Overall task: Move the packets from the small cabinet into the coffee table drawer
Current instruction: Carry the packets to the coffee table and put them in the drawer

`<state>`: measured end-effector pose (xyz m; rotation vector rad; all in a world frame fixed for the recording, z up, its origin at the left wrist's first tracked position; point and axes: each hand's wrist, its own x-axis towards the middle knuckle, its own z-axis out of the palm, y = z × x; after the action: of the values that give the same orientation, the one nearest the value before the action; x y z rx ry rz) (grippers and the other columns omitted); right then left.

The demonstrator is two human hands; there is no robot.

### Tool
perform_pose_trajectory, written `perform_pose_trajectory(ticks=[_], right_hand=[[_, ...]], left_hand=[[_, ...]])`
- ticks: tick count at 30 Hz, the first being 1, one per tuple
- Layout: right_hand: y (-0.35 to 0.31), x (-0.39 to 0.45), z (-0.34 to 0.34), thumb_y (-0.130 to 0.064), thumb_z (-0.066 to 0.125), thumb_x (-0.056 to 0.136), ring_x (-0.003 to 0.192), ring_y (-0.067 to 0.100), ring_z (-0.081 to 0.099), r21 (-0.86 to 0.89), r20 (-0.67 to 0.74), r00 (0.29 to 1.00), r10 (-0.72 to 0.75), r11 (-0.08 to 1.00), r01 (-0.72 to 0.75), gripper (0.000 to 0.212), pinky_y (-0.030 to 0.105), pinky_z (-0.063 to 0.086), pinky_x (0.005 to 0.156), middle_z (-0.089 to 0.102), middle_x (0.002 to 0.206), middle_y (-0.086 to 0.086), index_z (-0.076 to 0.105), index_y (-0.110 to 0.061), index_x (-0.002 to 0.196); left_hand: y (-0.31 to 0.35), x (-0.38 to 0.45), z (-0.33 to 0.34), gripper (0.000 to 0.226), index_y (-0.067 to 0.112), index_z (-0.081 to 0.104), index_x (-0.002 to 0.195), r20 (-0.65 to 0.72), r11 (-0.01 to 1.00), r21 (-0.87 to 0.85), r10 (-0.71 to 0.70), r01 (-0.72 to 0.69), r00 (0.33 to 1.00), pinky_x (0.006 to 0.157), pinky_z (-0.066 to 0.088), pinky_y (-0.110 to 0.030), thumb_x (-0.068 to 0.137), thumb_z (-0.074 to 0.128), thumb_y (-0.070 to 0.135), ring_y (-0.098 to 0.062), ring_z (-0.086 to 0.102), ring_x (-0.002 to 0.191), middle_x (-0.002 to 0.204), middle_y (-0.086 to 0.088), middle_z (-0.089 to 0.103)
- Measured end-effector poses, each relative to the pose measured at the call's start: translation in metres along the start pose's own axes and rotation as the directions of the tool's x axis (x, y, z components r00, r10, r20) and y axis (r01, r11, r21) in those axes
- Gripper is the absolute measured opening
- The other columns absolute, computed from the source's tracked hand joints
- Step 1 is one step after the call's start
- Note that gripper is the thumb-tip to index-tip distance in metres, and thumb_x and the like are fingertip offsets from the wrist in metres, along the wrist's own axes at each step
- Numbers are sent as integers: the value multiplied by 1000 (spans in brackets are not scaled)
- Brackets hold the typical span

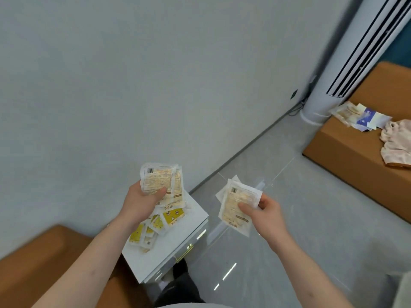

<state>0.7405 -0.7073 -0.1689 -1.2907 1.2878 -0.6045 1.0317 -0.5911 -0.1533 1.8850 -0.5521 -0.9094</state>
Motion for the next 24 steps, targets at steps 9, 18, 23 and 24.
perform_pose_trajectory(ticks=[9, 18, 23, 24], right_hand=[[19, -34, -60, -16, 80, 84, 92, 2, 72, 85, -155, 986, 58, 995, -45, 20, 26, 56, 78, 77, 96, -15, 75, -31, 97], [34, -81, -108, -9, 82, 82, 86, 9, 76, 218, -420, 895, 151, 974, -62, 19, 36, 60, 84, 79, 91, -9, 76, -21, 96], [55, -143, -137, -10, 81, 83, 89, 10, 76, 271, -554, 809, 196, 961, -48, 22, 41, 60, 89, 79, 94, -9, 76, -21, 101], [61, -157, -143, -11, 81, 83, 90, 10, 76, 274, -579, 790, 202, 961, -45, 23, 42, 59, 89, 79, 95, -9, 77, -22, 102]], left_hand=[[25, -15, 66, 29, 25, 71, 117, 232, 992, 115, 21, -49, 972, 95, 56, -44, 89, 76, 20, -13, 74, 99, 105, 9, 77], [51, 5, 162, 27, 24, 72, 112, 510, 982, 149, 21, -112, 860, 91, 59, -48, 87, 77, 16, -17, 75, 96, 104, 5, 78], [53, -35, 210, 25, 25, 73, 111, 671, 963, 191, 12, -188, 741, 94, 58, -47, 88, 77, 15, -14, 75, 96, 103, 7, 78], [53, -46, 219, 25, 24, 72, 112, 697, 960, 194, 10, -202, 717, 94, 57, -46, 88, 76, 15, -14, 74, 97, 104, 6, 78]])
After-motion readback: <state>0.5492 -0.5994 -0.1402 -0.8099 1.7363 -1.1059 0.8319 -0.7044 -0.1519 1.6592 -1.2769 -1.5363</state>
